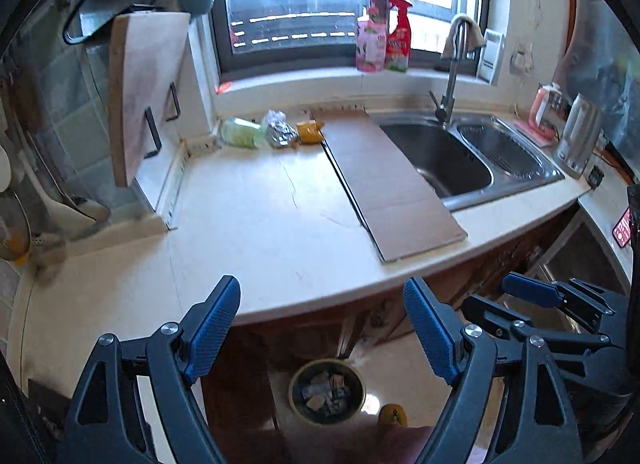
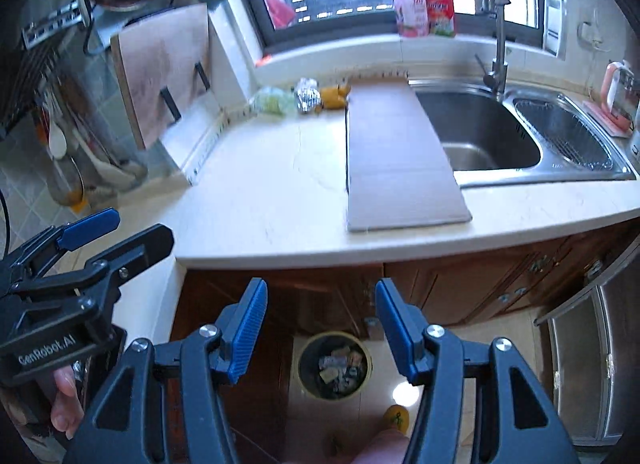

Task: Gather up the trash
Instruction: 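Raise both tools back up to the counter corner, then grasp the silver foil with the left tool while the right grasps the yellow packet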

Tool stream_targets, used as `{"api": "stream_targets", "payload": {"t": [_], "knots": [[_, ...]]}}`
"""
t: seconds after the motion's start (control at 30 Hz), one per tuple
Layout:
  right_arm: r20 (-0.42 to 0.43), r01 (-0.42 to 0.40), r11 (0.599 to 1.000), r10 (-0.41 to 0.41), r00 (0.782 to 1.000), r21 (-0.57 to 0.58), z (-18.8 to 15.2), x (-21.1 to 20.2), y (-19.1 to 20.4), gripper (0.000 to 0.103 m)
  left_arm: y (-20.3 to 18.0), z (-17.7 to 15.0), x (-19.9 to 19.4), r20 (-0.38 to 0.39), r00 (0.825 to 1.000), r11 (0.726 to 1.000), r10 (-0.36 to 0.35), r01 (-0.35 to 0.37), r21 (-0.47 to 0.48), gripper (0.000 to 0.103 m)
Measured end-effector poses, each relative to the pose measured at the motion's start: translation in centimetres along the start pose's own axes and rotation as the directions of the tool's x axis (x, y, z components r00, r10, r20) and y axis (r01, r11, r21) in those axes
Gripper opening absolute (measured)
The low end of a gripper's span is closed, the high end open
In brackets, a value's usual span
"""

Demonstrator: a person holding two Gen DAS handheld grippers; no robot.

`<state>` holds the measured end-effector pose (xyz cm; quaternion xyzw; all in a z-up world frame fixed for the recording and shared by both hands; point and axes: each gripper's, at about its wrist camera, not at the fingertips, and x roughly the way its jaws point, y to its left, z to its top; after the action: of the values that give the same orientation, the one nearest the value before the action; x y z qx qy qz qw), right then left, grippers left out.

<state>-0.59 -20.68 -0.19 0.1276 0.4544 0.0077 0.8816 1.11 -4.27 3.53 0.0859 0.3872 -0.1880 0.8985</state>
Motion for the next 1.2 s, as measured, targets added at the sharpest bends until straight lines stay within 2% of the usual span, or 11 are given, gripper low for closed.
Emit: {"api": "stream_targets", "payload": {"t": [0.2, 0.4, 0.53, 0.8, 0.97, 1.2], "knots": [[0.048, -0.013, 1.0, 0.013, 0.999, 0.0, 2.9, 0.6, 0.4, 0.062, 1.7, 2.4, 1.1, 0.039, 0.999, 0.999, 0.034, -0.033, -0.029, 0.085], [0.041, -0.03, 1.0, 0.03, 0.999, -0.004, 7.6, 4.5, -1.0, 0.062, 2.5, 5.6, 5.4, 0.034, 0.997, 0.996, 0.068, -0.066, -0.055, 0.085], [0.021, -0.055, 0.998, 0.055, 0.998, -0.009, 12.2, 8.5, -2.4, 0.062, 3.2, 8.8, 9.7, -0.003, 0.996, 0.992, 0.087, -0.087, -0.086, 0.085], [-0.039, -0.091, 0.994, 0.089, 0.995, -0.052, 20.5, 16.5, -4.6, 0.062, 5.0, 16.0, 20.3, -0.099, 0.994, 0.983, 0.044, -0.061, -0.176, 0.084], [-0.071, -0.108, 0.993, 0.104, 0.992, -0.054, 24.6, 22.2, -6.2, 0.062, 6.6, 19.5, 28.4, -0.161, 0.986, 0.97, -0.033, -0.007, -0.241, 0.069], [-0.141, -0.165, 0.986, 0.166, 0.976, 0.014, 28.9, 30.2, -7.5, 0.062, 8.7, 22.1, 36.8, -0.215, 0.975, 0.953, -0.057, -0.011, -0.303, 0.059]]}}
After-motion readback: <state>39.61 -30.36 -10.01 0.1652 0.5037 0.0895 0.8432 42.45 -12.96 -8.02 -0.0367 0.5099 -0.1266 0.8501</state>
